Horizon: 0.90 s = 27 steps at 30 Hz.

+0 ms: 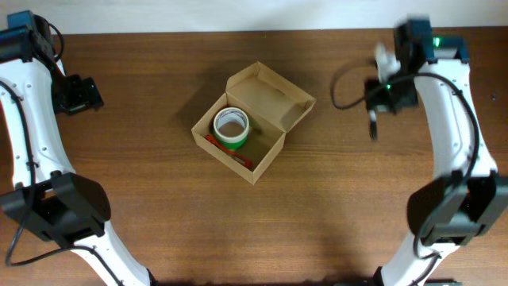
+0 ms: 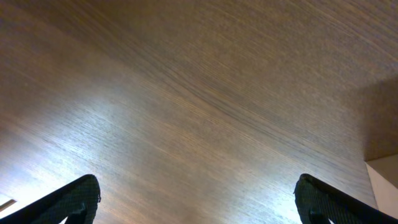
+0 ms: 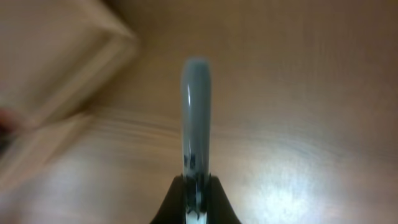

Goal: Pack container
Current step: 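Carry the black marker into the box with the right gripper, then release the marker in the box and lift the right gripper away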

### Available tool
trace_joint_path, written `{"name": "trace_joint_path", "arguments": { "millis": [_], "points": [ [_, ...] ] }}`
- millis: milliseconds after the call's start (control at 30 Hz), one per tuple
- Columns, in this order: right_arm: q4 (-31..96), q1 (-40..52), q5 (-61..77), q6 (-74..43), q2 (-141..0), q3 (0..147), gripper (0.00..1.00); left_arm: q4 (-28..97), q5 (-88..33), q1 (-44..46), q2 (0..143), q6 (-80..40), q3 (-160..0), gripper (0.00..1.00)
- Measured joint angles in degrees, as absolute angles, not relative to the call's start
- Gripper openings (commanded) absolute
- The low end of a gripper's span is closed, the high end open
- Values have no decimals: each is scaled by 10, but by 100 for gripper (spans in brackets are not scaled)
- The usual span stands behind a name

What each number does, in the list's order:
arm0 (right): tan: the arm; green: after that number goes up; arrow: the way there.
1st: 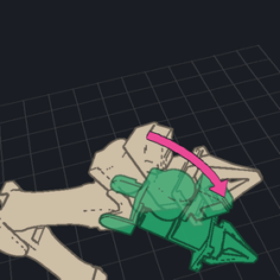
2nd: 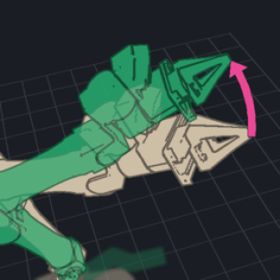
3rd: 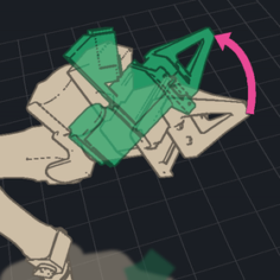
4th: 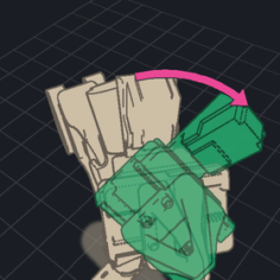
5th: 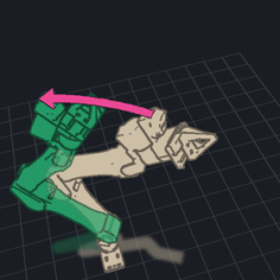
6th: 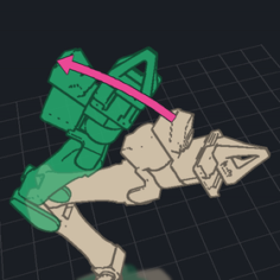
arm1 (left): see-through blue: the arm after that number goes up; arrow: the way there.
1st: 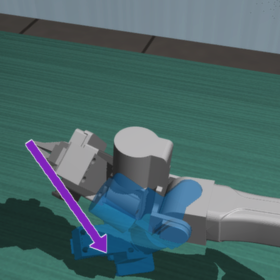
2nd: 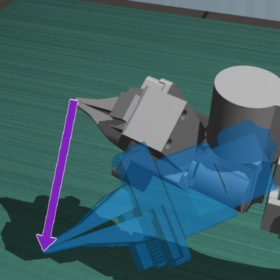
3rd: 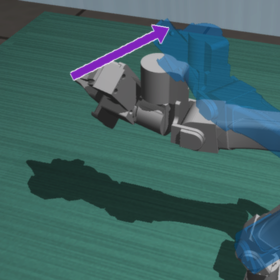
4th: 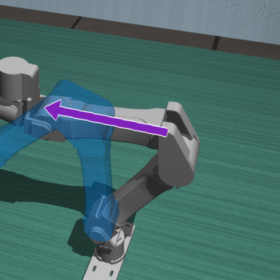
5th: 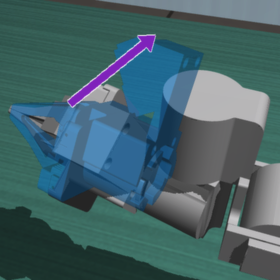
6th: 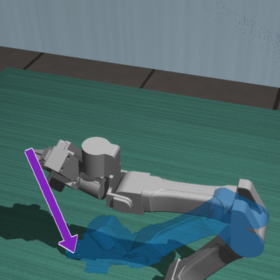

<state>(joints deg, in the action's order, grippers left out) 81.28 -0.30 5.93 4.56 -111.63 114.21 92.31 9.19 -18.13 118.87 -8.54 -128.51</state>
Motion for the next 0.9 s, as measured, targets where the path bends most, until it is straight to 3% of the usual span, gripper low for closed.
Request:
{"name": "trace_joint_path", "arguments": {
  "millis": [133, 367, 500, 900],
  "points": [
    [857, 139, 61, 74, -1099, 1317, 4, 924, 92, -181, 1189, -85, -1285, 100],
    [814, 357, 6, 113, -1102, 1355, 4, 923, 92, -181, 1189, -85, -1285, 100],
    [811, 396, -5, 141, -1145, 1355, 4, 923, 92, -181, 1189, -85, -1285, 100],
    [803, 397, 50, 178, -1317, 1348, 4, 923, 92, -181, 1189, -85, -1285, 100]
  ]
}}
